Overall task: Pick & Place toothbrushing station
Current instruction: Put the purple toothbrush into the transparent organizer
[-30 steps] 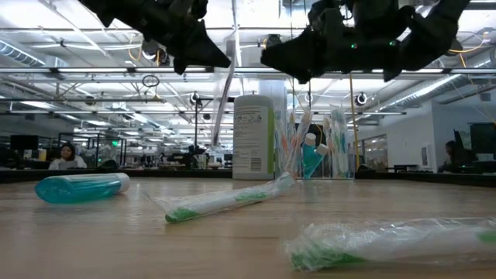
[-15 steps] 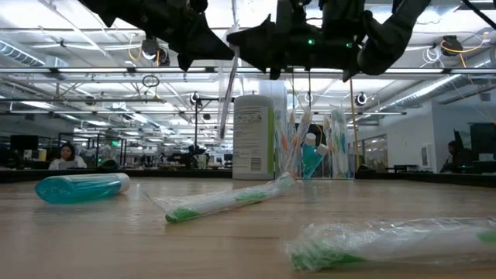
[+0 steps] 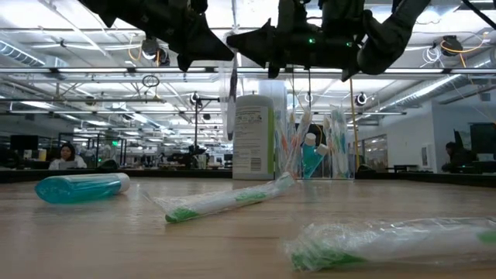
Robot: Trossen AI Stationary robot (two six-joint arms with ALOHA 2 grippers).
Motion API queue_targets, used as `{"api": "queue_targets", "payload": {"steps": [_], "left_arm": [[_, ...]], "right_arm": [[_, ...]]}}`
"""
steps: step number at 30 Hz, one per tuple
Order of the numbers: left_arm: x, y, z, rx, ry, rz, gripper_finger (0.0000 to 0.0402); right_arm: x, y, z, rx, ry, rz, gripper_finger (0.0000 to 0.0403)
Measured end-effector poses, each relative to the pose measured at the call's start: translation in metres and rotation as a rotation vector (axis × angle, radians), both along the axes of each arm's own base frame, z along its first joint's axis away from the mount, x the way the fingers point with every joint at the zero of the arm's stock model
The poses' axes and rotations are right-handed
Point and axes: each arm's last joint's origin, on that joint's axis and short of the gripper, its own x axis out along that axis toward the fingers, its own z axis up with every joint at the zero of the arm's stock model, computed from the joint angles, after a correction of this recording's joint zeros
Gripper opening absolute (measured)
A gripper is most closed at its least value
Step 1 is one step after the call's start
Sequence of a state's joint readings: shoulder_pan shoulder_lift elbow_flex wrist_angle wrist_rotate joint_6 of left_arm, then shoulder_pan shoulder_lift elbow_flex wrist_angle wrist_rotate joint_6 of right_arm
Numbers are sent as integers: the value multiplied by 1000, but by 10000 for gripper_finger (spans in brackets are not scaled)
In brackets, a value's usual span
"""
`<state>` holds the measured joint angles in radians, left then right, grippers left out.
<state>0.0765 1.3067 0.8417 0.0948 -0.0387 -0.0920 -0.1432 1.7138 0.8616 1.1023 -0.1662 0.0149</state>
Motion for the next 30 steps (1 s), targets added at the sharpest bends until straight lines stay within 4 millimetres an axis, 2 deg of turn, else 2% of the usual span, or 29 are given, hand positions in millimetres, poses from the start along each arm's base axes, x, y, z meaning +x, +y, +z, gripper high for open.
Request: {"api": "queue_targets", "payload": {"steps": [4,11,14,18,22,27,30], "left_arm": [[0,0,0,-23,-2,31,23],[-1,1,-2,-10,21,70,84],[-1,2,-3,-18,23,88,107],[-3,2,-5,-18,56,90,124],[-3,2,-7,-16,70,88,128],[-3,2,-7,-13,71,90,129],[-3,3,-7,-3,71,110,129]], "right_arm": [[0,0,-1,24,13,0,19],[1,-1,-8,37,97,-8,15],[-4,-5,-3,-2,144,-46,15],[-26,-13,21,-136,255,-301,17],[-58,-17,49,-269,373,-631,17],[-99,-28,84,-222,339,-973,17],[-115,-42,86,-132,269,-1034,17]]}}
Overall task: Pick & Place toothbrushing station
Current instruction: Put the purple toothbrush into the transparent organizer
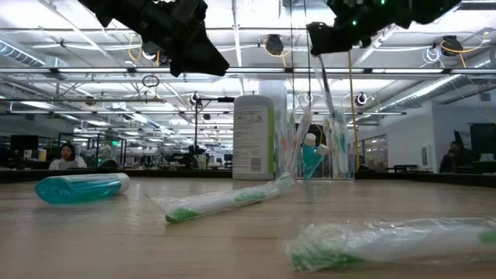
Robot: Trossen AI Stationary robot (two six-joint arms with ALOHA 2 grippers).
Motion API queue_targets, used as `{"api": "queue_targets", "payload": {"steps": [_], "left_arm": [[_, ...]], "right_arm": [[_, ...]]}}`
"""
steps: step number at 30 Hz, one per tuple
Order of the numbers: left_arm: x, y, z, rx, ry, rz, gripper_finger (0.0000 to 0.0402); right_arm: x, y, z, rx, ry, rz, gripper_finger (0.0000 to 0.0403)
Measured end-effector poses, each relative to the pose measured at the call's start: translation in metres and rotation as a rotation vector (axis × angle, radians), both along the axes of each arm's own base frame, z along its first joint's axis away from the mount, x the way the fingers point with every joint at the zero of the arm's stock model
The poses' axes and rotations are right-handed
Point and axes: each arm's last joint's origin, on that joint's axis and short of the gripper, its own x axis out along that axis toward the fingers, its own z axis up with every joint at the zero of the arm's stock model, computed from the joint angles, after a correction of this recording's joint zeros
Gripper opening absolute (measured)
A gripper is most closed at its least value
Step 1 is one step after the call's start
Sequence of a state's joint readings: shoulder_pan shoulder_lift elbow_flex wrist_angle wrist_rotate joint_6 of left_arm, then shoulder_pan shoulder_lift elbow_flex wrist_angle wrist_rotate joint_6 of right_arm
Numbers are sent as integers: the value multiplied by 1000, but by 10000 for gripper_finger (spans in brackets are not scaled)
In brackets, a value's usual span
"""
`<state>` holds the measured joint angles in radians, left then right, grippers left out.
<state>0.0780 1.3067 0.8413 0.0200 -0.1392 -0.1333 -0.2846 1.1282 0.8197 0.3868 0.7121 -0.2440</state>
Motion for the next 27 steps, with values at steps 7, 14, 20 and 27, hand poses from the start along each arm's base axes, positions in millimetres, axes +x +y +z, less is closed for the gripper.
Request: {"api": "queue_targets", "payload": {"steps": [7,14,20,27], "left_arm": [[0,1,0,6,1,23,129],[0,1,0,-17,-5,35,129],[0,1,1,-35,-16,47,129],[0,1,1,-40,-25,49,129]], "right_arm": [[-16,-27,-40,36,-7,-93,17],[-25,-41,-71,14,-55,-162,17],[-27,-46,-91,81,-70,-189,17],[-35,-42,-111,174,-135,-204,26]]}}
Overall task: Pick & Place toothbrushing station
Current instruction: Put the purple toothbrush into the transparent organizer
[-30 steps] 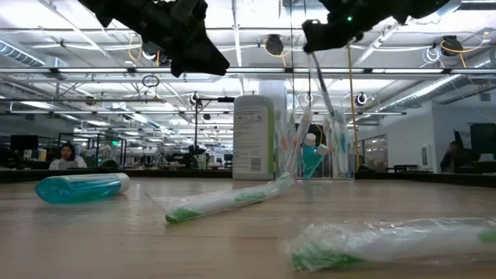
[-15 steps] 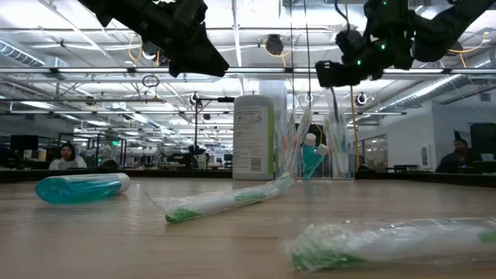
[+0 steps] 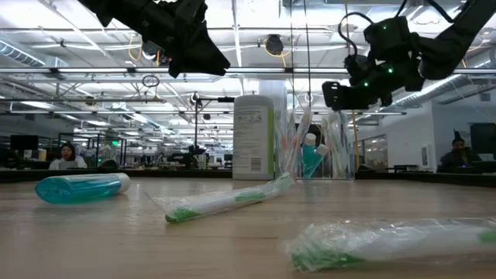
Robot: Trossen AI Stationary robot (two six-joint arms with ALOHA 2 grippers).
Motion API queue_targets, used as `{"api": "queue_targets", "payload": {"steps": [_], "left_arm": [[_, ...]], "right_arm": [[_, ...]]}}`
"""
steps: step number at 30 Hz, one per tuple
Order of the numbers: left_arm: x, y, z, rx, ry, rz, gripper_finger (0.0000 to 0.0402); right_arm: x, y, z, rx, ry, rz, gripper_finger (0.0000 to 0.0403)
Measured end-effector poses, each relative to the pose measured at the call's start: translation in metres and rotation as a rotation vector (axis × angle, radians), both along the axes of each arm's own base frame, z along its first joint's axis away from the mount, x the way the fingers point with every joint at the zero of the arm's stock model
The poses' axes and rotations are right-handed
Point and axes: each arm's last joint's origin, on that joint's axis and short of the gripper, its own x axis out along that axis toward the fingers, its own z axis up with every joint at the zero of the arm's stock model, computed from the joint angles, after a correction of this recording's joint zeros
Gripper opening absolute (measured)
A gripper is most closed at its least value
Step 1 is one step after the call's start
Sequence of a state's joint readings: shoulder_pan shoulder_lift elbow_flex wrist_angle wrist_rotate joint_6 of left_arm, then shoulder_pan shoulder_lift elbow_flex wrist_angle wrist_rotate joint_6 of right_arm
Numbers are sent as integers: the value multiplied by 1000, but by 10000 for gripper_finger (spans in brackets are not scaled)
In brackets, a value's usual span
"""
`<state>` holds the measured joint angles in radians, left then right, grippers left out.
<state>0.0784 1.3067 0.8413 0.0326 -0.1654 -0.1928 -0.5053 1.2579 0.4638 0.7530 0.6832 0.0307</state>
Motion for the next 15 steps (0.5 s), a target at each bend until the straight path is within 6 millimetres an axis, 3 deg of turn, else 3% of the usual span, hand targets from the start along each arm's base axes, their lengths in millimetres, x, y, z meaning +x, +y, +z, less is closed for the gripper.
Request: {"api": "queue_targets", "payload": {"steps": [8,15], "left_arm": [[0,0,0,-8,-2,3,129],[0,0,0,-18,-5,7,129]], "right_arm": [[-10,6,-19,11,84,5,48],[-12,7,-14,-27,114,15,88]]}}
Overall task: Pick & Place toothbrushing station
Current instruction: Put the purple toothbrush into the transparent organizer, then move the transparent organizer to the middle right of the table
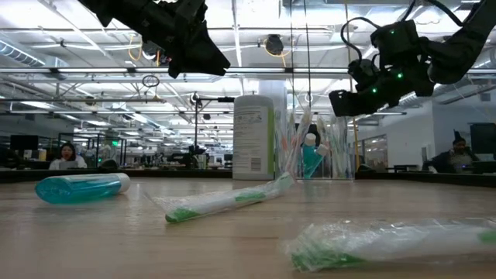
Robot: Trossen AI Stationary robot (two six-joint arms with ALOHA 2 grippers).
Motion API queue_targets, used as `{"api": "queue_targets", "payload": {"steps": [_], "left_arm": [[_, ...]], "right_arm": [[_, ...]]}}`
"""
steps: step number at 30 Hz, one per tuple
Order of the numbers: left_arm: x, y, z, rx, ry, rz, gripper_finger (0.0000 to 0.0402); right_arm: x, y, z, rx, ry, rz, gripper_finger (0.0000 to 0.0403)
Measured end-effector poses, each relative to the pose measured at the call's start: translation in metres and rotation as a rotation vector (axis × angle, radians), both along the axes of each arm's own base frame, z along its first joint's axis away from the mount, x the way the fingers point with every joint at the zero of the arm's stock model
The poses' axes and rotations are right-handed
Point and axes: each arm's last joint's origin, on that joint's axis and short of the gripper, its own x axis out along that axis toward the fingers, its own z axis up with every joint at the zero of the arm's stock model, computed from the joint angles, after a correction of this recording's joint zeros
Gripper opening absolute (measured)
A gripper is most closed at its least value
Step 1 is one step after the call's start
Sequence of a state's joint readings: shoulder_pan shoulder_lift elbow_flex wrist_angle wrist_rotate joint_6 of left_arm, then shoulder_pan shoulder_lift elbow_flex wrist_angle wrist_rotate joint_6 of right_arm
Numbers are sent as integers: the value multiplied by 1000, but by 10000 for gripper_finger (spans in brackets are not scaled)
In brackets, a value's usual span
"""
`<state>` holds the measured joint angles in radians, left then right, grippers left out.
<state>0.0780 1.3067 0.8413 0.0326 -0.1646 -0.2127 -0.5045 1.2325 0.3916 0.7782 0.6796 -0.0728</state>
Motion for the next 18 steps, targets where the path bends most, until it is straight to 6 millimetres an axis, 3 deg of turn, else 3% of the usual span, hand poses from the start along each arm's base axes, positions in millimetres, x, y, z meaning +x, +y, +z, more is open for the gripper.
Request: {"api": "queue_targets", "payload": {"steps": [9,18], "left_arm": [[0,0,0,-6,4,0,129],[0,0,0,3,6,-4,129]], "right_arm": [[-6,14,5,8,148,57,167],[-11,46,16,-15,218,137,176]]}}
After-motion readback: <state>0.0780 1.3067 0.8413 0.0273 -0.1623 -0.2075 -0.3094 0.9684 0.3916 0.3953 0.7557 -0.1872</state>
